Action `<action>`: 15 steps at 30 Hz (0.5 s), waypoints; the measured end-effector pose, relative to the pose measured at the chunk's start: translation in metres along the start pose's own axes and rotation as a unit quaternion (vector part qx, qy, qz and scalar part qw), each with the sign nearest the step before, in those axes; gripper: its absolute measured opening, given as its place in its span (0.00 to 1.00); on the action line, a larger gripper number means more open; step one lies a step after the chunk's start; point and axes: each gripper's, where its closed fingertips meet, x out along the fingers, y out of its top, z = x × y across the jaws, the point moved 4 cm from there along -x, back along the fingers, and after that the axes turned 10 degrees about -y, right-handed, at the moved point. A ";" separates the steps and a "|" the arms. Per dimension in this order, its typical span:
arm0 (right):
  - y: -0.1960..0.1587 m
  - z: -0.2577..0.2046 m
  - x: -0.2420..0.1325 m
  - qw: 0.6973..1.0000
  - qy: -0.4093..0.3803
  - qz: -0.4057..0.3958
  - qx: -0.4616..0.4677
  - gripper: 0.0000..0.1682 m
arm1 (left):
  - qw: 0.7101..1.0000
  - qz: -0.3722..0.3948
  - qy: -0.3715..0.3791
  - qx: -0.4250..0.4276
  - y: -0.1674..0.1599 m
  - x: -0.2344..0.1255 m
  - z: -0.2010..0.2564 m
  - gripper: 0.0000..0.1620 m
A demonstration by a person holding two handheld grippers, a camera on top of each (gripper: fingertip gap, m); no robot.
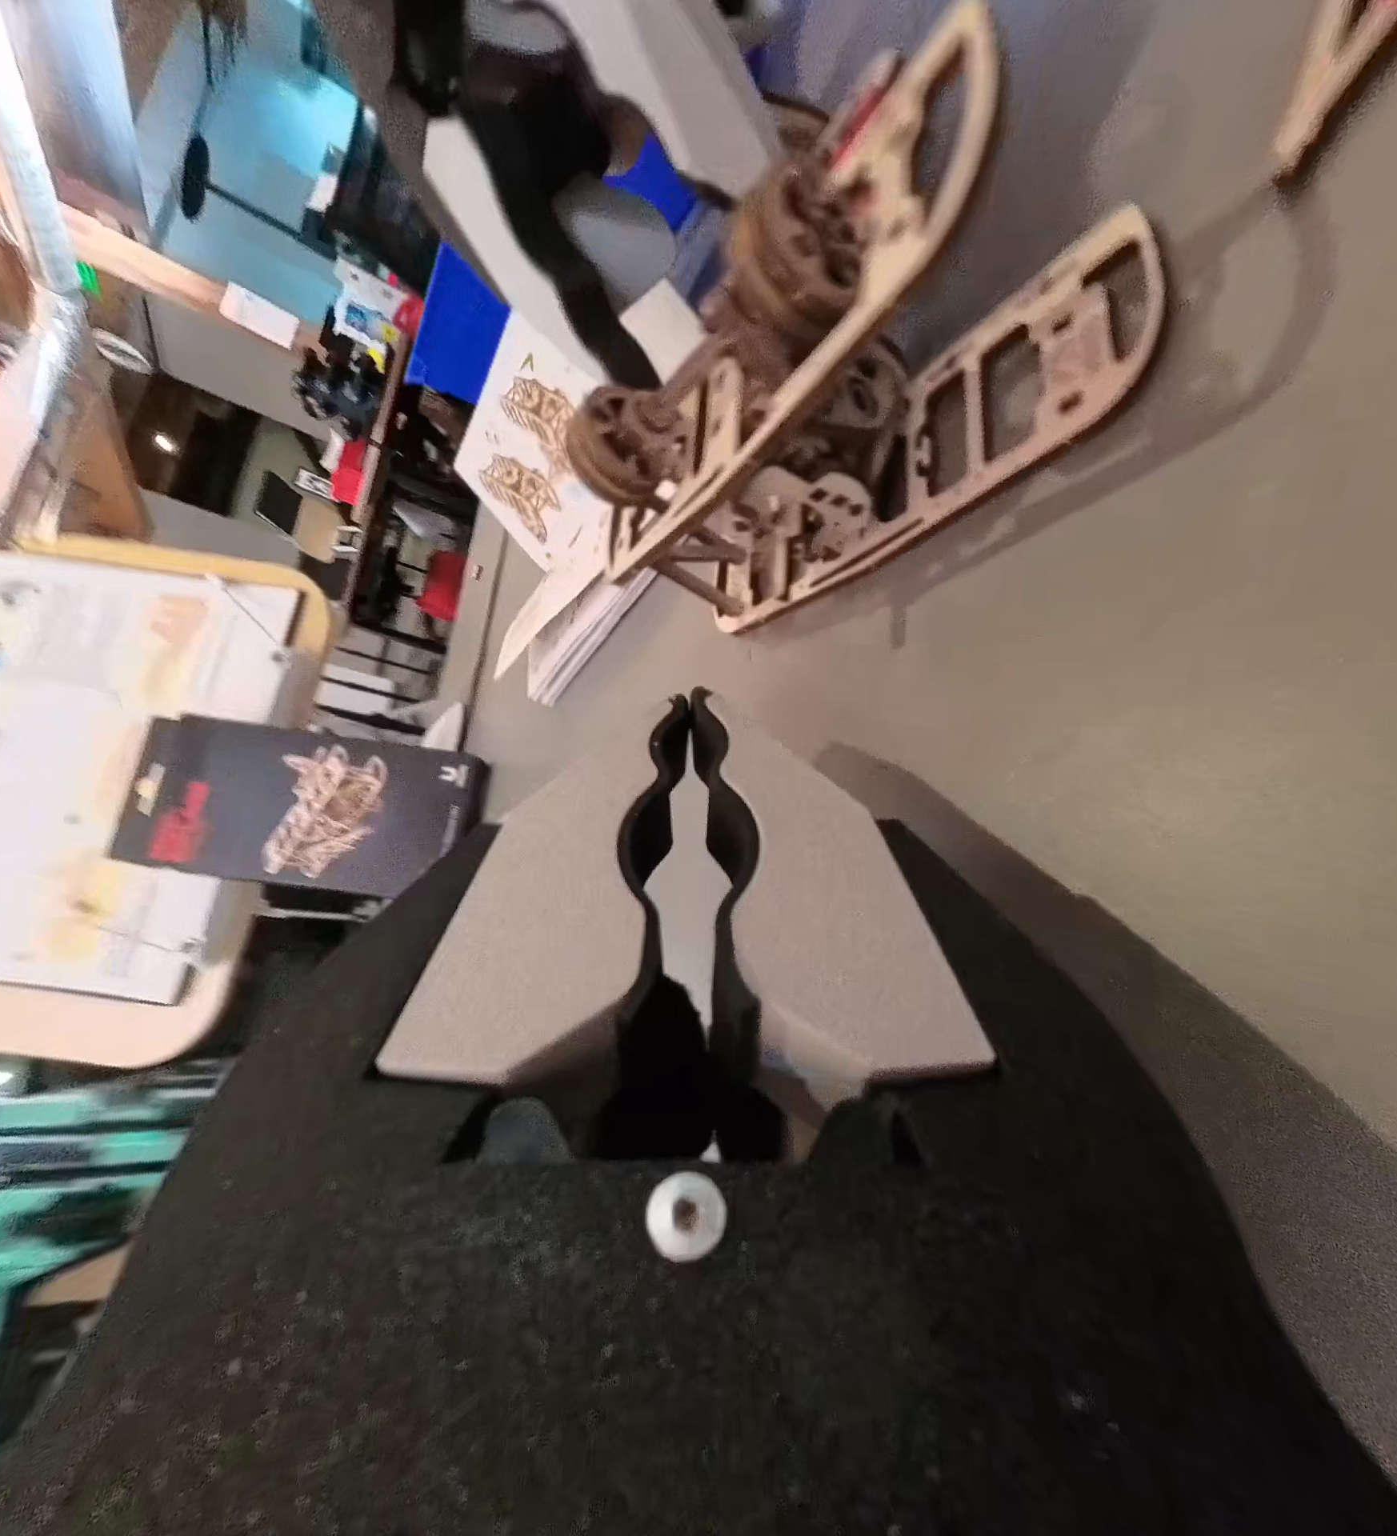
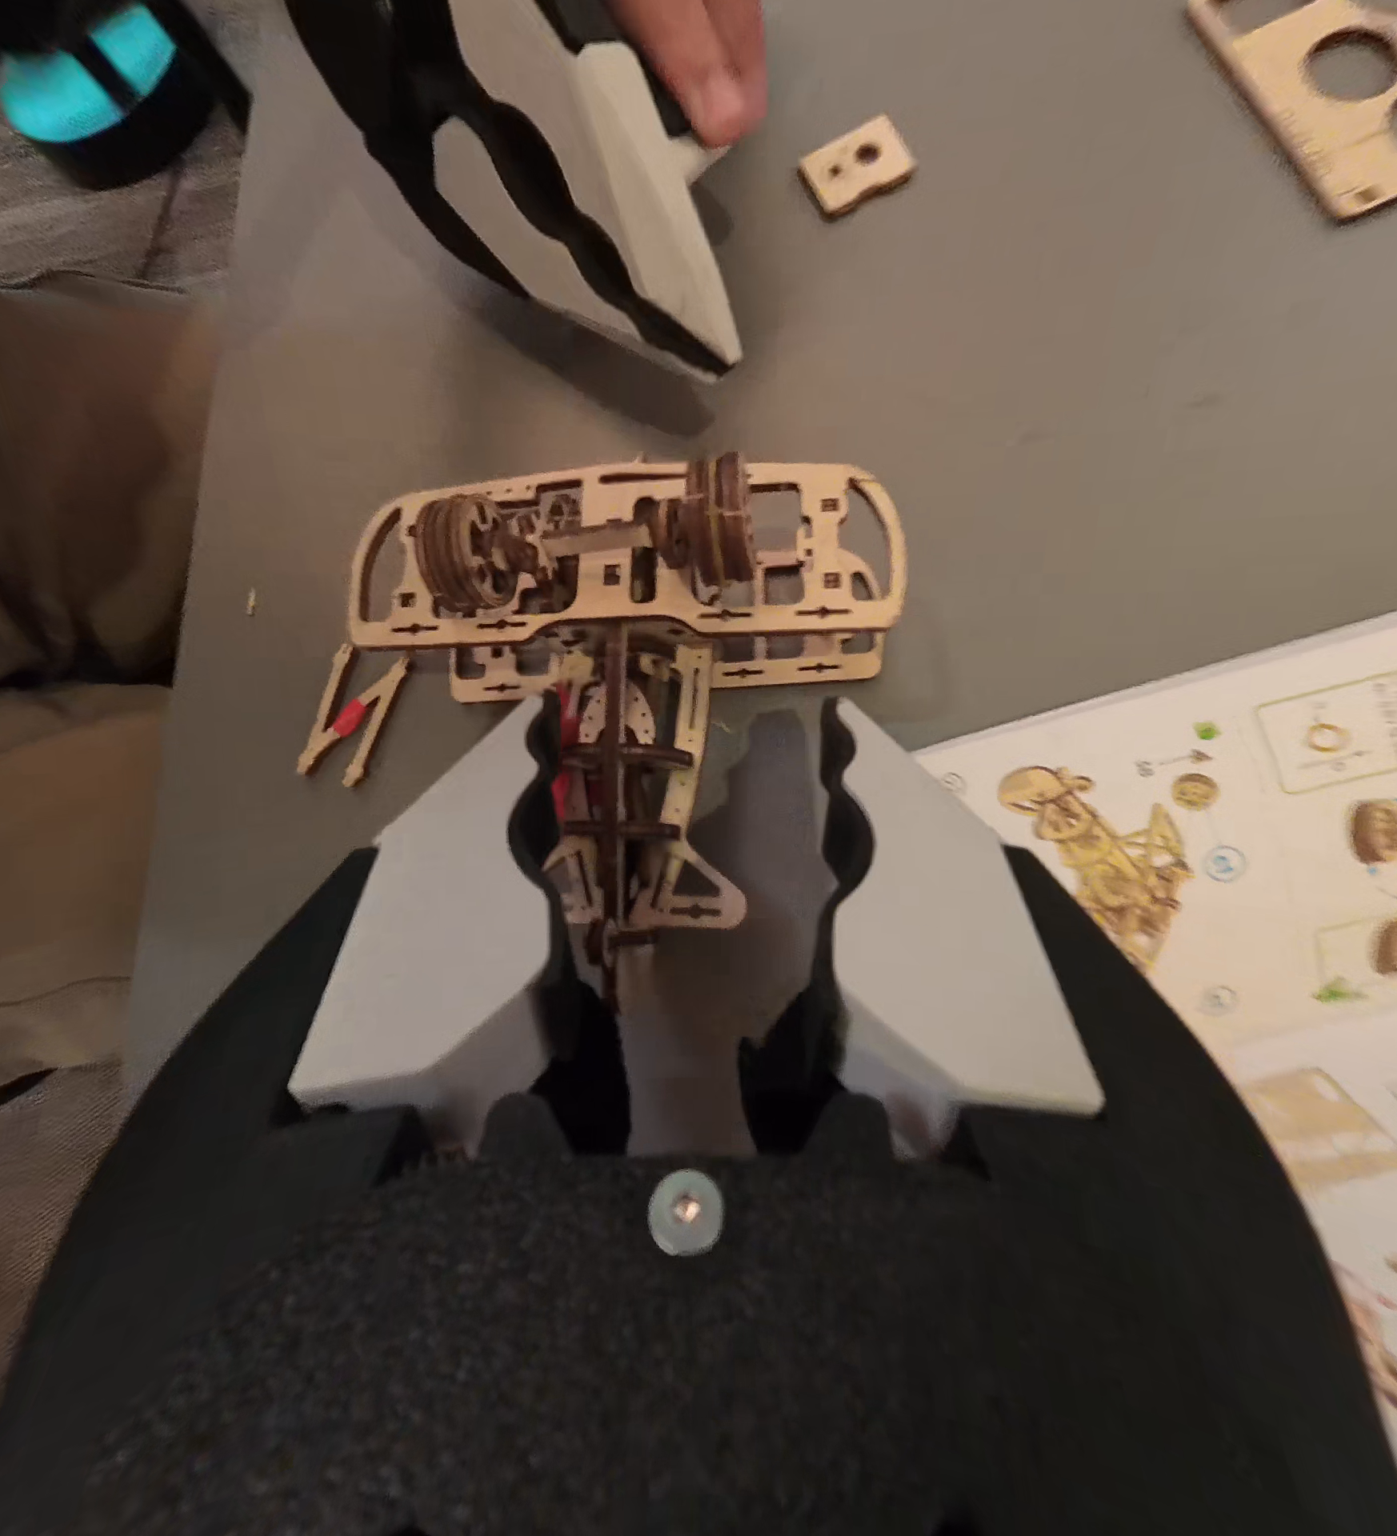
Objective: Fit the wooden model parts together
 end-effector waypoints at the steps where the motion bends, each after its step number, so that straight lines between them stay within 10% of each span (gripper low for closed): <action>1: 0.002 0.004 -0.006 1.000 -0.016 0.006 -0.004 0.38 | 0.999 0.014 -0.004 -0.035 -0.001 -0.001 -0.005 0.00; 8: 0.029 0.066 -0.056 0.961 -0.179 0.197 0.068 0.38 | 0.937 0.132 -0.003 -0.325 -0.019 -0.021 -0.059 0.03; 15: -0.016 0.113 -0.017 0.941 -0.265 0.118 0.173 0.48 | 0.898 0.153 -0.001 -0.413 -0.038 -0.025 -0.076 0.15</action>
